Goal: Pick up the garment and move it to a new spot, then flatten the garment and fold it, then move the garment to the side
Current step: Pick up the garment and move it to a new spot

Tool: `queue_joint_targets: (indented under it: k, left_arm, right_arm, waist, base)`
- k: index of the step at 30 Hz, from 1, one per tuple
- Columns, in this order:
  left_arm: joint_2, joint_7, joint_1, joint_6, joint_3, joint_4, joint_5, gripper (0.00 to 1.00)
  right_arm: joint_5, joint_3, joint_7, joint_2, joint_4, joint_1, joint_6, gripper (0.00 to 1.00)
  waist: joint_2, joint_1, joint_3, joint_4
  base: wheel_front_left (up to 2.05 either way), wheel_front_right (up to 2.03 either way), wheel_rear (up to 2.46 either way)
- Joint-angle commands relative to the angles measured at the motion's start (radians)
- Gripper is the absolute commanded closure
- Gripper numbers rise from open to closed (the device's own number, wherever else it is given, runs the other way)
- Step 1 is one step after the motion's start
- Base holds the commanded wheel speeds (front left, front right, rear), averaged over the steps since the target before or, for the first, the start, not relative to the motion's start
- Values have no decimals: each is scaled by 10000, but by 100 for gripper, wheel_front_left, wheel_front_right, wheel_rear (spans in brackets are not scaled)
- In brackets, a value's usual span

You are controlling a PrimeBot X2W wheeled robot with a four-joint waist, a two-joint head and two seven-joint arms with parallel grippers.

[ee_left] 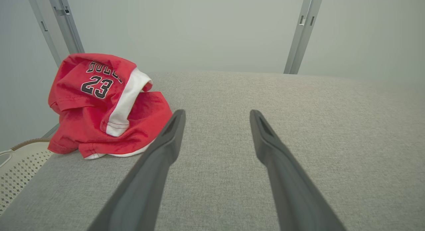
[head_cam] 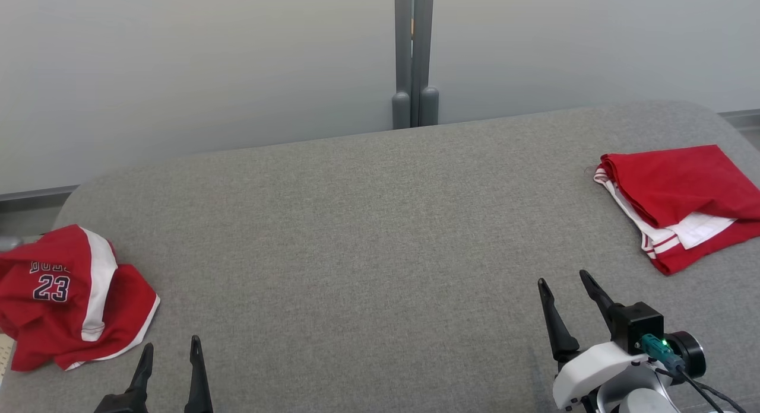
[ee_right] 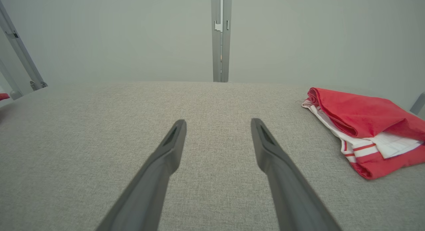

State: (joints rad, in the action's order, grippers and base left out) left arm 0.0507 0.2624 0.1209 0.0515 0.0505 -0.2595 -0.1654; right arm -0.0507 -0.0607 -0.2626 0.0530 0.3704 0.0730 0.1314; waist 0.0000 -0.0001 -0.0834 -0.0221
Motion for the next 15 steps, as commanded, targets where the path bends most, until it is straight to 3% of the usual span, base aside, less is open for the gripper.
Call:
queue_joint_targets:
  k: [1,8,15]
  left_arm:
    - [6,27,88,-51,-5,13,11,0]
    - [7,27,-55,32,71,-50,188,0]
    - [11,28,-52,11,277,-92,321,0]
  right_arm:
    - [-12,5,-22,19,-53,-58,-15,0]
    - [39,30,-23,42,-22,135,-15,0]
    - [40,-113,-23,53,57,121,-15,0]
  waist:
    - [0,1,15,13]
    - [0,1,162,367]
    - [0,1,250,1261]
  base:
    - [0,0,0]
    - [0,0,0]
    - [0,0,0]
